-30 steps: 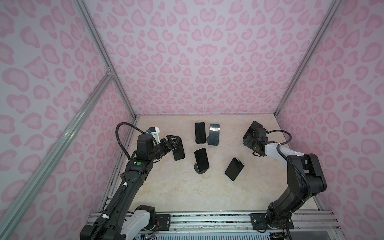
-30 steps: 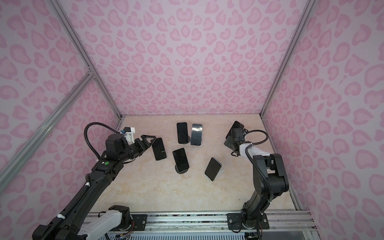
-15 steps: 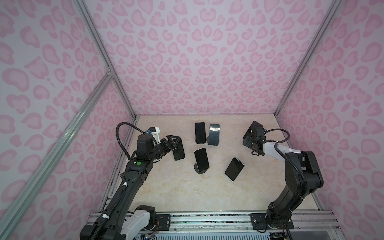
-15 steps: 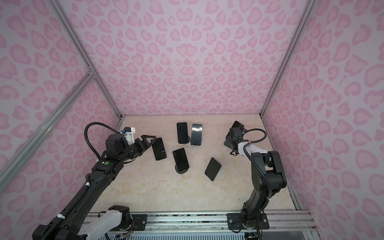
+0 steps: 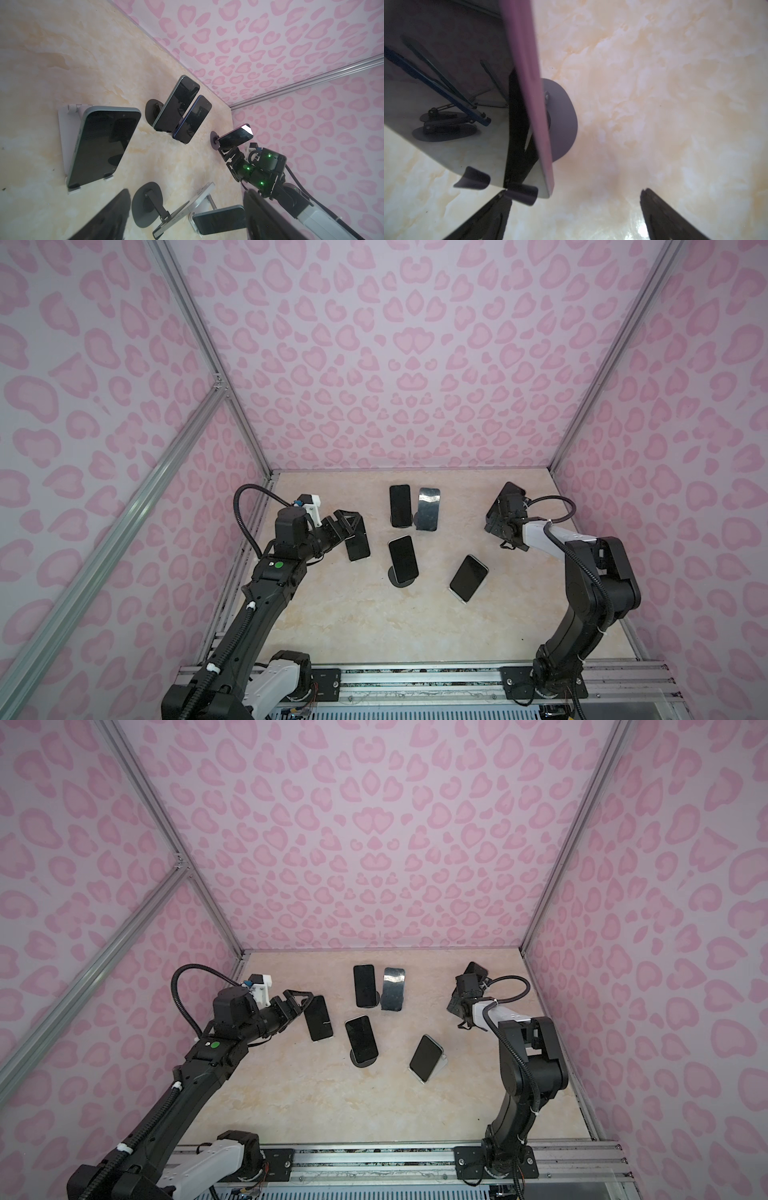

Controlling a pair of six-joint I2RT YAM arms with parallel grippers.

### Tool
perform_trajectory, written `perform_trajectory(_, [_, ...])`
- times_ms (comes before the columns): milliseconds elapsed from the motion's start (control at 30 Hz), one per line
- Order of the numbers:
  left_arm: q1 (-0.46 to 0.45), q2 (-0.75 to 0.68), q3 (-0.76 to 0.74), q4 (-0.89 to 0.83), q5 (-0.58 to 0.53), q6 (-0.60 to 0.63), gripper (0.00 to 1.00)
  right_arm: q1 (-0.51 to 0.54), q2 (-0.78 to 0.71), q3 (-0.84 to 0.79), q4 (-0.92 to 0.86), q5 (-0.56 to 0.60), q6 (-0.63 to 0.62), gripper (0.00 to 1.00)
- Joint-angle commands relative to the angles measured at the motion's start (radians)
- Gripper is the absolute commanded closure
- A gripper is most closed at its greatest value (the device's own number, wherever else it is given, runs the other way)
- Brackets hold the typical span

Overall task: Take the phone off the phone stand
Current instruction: 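Lower the open right gripper over the top edge of the pink-edged phone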

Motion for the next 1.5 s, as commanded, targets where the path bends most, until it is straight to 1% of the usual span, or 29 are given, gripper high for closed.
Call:
perform_trajectory(0, [0.0,0.002,0.009,0.039,0.005,0.001,0.12,-0.001,0.001,0.002,-0.014,0.024,0.002,0.01])
perform_trajectory(333, [0.001,-0.001,0.005,0.043,0.009,0.0,0.12,-0.011,-0.017,-0.005,-0.039,0.038,0.001,0.0])
perform_trajectory(633, [0.0,-0.008,0.005,0.042,0.011,0.002,0.12,-0.031,-0.032,-0.016,-0.048,0.022,-0.004,0.01])
perform_trajectory(733, [0.001,-0.012,0.001,0.043,0.009,0.0,0.12,-0.046,-0.038,-0.027,-0.039,-0.001,0.001,0.01])
perform_trajectory(1133, [0.0,-0.015,0.0,0.046,0.013,0.0,0.12,-0.071,-0.06,-0.046,-0.046,-0.003,-0.019,0.01])
perform_trajectory(1233, [0.002,-0.014,0.0,0.046,0.014,0.001,0.12,-0.091,-0.076,-0.065,-0.026,-0.04,-0.029,0.01])
perform_trajectory(1467, [0.001,-0.008,0.003,0.047,0.013,0.001,0.12,-0.1,-0.098,-0.07,-0.026,-0.075,-0.077,0.01])
